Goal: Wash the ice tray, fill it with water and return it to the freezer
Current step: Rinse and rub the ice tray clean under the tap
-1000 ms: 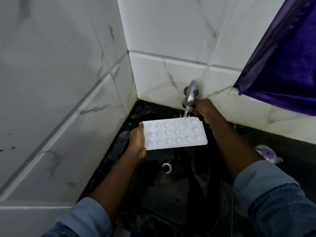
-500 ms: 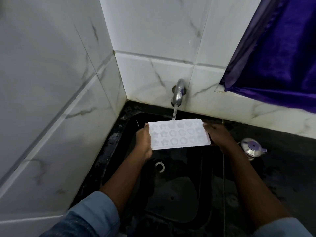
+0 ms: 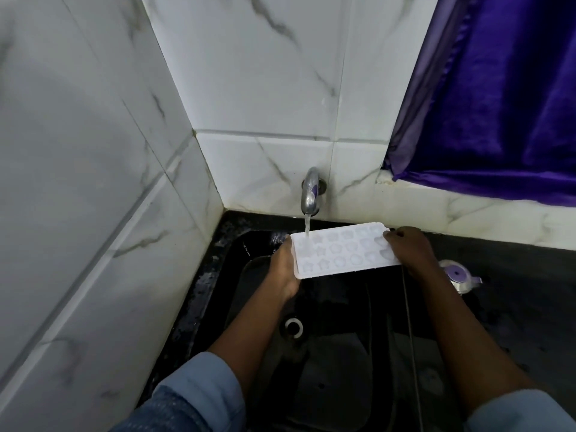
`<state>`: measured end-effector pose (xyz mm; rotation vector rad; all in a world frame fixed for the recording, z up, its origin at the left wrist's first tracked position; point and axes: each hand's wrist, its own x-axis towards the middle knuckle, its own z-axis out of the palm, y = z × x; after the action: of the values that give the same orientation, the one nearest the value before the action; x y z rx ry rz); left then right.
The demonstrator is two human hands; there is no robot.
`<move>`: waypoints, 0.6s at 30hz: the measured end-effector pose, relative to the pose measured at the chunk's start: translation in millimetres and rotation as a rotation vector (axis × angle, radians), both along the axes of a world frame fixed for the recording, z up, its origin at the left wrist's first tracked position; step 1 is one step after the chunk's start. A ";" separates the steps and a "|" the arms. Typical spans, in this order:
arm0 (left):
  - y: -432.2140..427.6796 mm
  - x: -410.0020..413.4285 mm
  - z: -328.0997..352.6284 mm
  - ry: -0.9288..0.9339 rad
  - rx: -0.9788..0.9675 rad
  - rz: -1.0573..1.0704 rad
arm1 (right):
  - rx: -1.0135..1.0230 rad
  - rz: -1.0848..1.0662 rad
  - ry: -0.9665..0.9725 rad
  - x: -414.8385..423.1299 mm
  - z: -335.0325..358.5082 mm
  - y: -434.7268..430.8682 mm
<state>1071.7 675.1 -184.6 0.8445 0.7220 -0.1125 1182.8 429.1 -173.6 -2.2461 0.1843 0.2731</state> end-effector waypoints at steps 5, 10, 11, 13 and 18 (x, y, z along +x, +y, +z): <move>31.6 4.9 6.9 -0.018 0.020 0.025 | 0.064 -0.002 -0.026 6.4 3.9 27.7; 71.9 4.5 2.1 -0.043 0.021 0.060 | 0.158 -0.005 -0.023 3.9 5.7 61.7; 78.1 2.0 5.0 -0.052 0.016 0.071 | 0.177 0.000 -0.013 2.4 5.8 68.7; 92.4 -3.0 7.8 -0.063 -0.002 0.094 | 0.211 0.029 -0.005 -0.5 5.6 82.7; 120.5 -18.5 8.4 -0.074 0.003 0.131 | 0.274 0.100 0.011 -8.6 7.8 109.9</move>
<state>1053.3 795.6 -176.2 0.7979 0.7054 0.0366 1174.2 539.0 -165.7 -1.9844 0.0372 0.3433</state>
